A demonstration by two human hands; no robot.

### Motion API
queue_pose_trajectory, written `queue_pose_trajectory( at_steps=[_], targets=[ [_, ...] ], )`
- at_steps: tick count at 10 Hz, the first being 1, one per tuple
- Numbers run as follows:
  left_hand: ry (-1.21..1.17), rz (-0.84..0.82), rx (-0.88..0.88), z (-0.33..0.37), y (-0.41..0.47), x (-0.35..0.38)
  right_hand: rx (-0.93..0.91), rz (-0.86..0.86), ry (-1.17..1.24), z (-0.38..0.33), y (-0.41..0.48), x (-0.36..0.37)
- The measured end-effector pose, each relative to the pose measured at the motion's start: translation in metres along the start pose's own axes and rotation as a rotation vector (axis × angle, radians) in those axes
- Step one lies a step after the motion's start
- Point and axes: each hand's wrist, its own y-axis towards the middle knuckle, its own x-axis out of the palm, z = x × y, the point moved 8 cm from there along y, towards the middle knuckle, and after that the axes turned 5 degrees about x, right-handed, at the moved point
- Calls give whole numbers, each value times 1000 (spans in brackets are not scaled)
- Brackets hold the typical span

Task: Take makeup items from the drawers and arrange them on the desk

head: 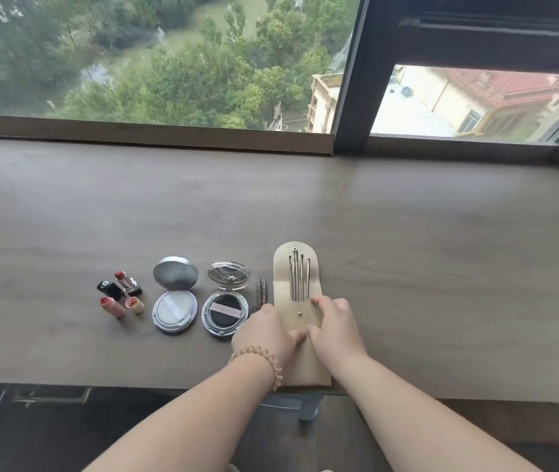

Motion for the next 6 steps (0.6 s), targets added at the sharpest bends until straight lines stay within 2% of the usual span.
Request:
queue_pose_trajectory(
  at_steps=[2, 3, 4, 6],
  targets=[
    [67, 25, 54, 4, 1, -5, -92, 128, -154, 0, -8, -7],
    [112, 35, 78, 8, -1, -9, -172, 129, -299, -2, -15, -8],
    [147, 35, 99, 11, -6, -11, -228, 38, -462, -2, -22, 1],
    [160, 116, 141, 12, -26, -28, -294, 57, -482, -4, -27, -12]
  ],
)
